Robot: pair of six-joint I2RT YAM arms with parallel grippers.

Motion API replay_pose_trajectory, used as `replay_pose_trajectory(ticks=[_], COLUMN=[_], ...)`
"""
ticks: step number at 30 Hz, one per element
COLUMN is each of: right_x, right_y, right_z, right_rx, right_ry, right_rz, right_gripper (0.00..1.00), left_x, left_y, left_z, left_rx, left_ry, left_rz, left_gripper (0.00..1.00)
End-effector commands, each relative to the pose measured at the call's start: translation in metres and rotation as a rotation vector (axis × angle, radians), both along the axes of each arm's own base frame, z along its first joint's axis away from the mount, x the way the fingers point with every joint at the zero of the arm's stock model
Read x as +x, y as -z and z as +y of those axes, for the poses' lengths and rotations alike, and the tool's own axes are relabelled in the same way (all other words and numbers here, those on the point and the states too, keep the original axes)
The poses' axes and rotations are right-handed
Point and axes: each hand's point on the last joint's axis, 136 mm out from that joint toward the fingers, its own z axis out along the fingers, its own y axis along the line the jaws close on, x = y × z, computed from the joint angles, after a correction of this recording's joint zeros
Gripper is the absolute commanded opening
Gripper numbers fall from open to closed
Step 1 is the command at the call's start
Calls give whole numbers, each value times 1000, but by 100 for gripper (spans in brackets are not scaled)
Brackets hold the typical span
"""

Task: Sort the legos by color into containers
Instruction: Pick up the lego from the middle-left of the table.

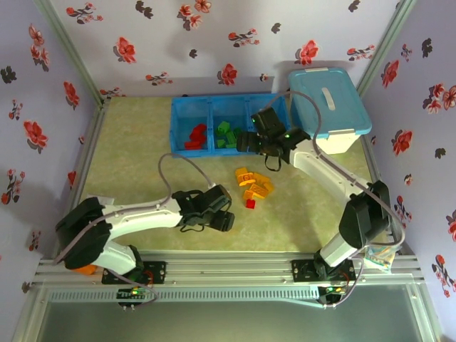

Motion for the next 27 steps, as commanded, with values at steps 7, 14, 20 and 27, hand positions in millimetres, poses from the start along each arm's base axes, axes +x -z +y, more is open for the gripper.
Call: replay_pose_trajectory(ticks=[7, 14, 20, 27], right_x=[-10, -18, -25, -30], right_y=[-1, 8, 15, 23], right_z=[-26, -39, -49, -57], right_rx=[38, 55, 67, 84], right_ry=[75, 103, 128, 154], right_rz=[-35, -23, -15, -5], right_gripper=[92, 92, 92, 91], left_x=[-5, -7, -5, -3], left_y=[13, 23, 31, 35], left_z=[1, -2, -3, -1], left_rx=[152, 205, 245, 281], left_ry=[6, 33, 43, 51], left_rz=[16, 21, 23, 14], left_gripper=[73, 72, 68, 51])
